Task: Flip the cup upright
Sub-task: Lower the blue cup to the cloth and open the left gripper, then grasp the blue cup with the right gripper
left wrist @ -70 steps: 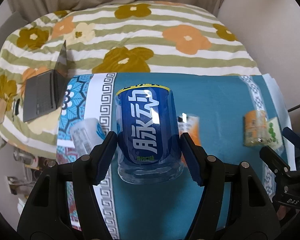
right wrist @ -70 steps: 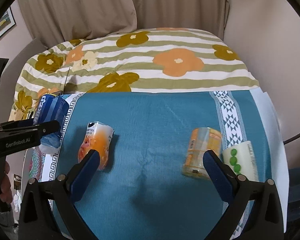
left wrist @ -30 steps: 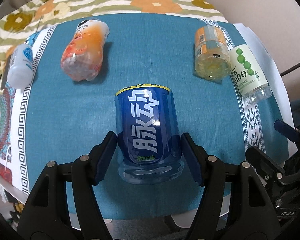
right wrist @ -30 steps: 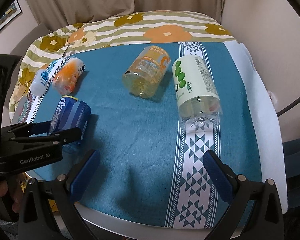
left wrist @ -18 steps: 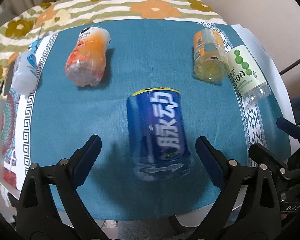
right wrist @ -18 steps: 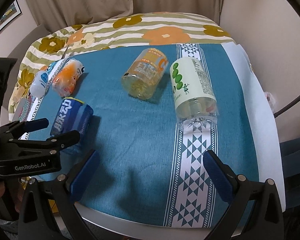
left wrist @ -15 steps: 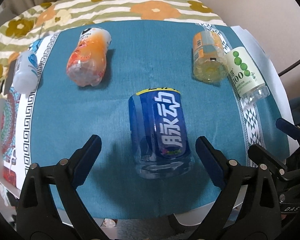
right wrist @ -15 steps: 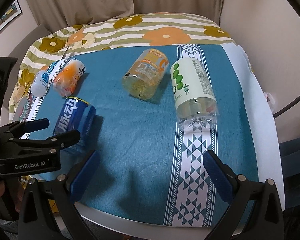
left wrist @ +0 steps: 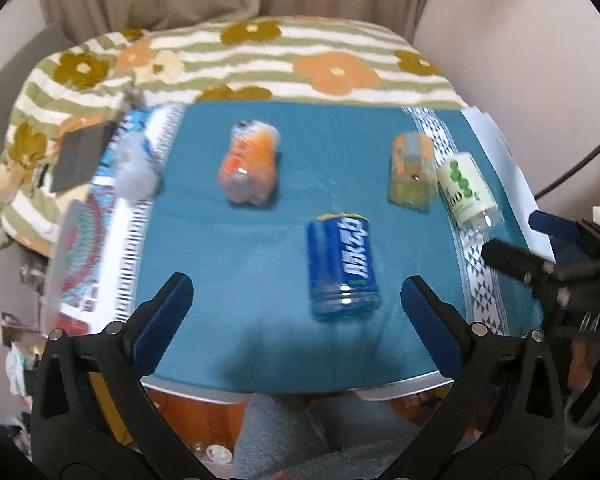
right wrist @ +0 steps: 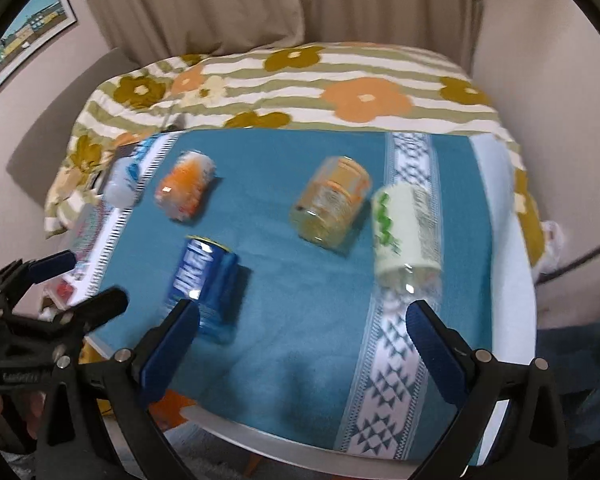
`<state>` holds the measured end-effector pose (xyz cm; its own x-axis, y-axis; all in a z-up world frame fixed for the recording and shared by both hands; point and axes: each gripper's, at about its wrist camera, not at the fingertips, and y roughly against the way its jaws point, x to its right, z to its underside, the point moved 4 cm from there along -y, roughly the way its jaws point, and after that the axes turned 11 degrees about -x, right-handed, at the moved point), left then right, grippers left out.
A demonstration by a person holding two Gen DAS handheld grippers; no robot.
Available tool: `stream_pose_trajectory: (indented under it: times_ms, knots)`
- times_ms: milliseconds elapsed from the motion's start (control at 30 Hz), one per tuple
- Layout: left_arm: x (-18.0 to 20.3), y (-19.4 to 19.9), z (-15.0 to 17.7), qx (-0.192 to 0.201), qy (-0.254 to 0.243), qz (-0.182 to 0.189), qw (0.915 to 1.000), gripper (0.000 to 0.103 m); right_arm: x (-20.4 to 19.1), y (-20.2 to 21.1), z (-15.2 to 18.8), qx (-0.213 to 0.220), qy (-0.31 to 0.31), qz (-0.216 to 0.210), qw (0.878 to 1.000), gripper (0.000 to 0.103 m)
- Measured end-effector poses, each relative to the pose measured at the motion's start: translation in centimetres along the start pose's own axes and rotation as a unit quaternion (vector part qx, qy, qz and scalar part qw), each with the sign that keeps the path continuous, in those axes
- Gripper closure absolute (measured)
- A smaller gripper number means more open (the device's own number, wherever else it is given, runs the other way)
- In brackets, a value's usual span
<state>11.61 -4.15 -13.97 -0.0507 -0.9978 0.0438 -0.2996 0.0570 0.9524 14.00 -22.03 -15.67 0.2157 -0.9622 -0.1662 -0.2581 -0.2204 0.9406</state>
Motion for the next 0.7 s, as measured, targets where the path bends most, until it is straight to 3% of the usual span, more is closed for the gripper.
stream_pose_trajectory:
  times_ms: [100, 233, 333, 500, 700]
  knots:
    - [-1.9, 0.7, 0.1, 0.0, 0.005, -0.005, 1.0, 0.0, -0.9, 0.2, -1.7, -0.027, 0.008, -0.025, 0.999, 0.0]
    - [-4.6, 0.4, 0.0, -0.005, 0.012, 0.012, 0.9998, 0.0, -2.6, -0.1, -3.5, -0.056, 0.029, -0.011, 0.998, 0.0]
    - [-6.3, -0.5, -0.1, -0.008, 0.006, 0.011, 0.9999, 0.0, -3.7, -1.6, -4.7, -0.092, 0.026, -0.025, 0.995, 0.0]
    - [-9.3, -3.8, 0.0, -0.037, -0.011, 0.022, 0.999, 0.0, -4.6, -6.2, -6.6, -0.171, -0.026, -0.08, 0.982, 0.0]
    - [-11.9, -7.5, -0.8, -0.071, -0.028, 0.047, 0.996, 0.0, -5.8, -11.3, -7.6, -0.256, -0.06, -0.089, 0.961, 0.0]
